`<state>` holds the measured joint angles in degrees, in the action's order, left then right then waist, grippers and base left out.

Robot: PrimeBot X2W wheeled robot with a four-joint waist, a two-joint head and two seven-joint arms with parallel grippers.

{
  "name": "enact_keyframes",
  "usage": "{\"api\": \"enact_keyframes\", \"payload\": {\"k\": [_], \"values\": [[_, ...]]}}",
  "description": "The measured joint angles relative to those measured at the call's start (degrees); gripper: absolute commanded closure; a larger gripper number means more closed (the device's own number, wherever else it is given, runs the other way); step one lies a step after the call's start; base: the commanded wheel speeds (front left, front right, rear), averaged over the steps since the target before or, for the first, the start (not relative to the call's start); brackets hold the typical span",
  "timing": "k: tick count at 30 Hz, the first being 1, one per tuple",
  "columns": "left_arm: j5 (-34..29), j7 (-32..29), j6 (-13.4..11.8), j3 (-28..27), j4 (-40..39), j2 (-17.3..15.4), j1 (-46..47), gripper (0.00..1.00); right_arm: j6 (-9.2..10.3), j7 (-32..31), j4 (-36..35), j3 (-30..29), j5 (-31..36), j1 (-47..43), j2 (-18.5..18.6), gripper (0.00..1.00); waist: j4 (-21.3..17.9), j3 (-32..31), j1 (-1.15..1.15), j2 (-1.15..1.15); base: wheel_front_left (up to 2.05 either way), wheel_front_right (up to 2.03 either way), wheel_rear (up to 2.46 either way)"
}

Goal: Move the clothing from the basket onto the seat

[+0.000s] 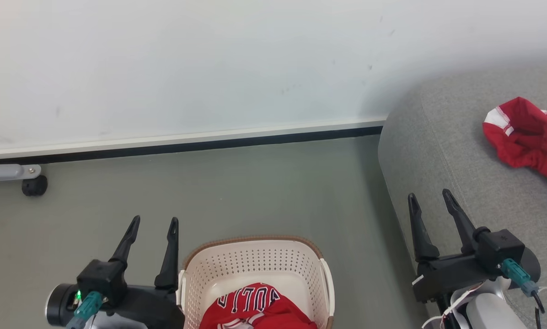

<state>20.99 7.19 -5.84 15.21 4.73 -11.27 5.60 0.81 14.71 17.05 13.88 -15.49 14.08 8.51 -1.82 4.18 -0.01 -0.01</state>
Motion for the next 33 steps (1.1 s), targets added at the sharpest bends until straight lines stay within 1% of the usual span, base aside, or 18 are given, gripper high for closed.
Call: {"api": "enact_keyframes", "payload": {"k": [9, 17, 33], "values": [[0.13, 0.04, -0.73, -2.01, -0.65, 0.09, -3.21, 0.0, 0.78, -0.02, -1.4, -0.36, 0.01, -2.22, 0.38, 0.0, 0.4, -1.34, 0.0, 0.0, 0.0, 0.0, 0.0], [0.13, 0.03, -0.78, -2.81, -1.62, 0.14, -4.83, 0.0, 1.22, -0.52, -2.48, -0.45, 0.01, -3.34, 0.69, 0.0, 0.43, -1.71, 0.0, 0.01, 0.0, 0.0, 0.0], [-0.27, -0.55, -1.21, -3.66, -2.59, 0.51, -4.97, 0.0, 1.7, -1.59, -4.24, -0.42, 0.01, -4.05, 0.76, 0.0, 0.22, -1.53, 0.01, 0.01, 0.0, 0.0, 0.0]]}}
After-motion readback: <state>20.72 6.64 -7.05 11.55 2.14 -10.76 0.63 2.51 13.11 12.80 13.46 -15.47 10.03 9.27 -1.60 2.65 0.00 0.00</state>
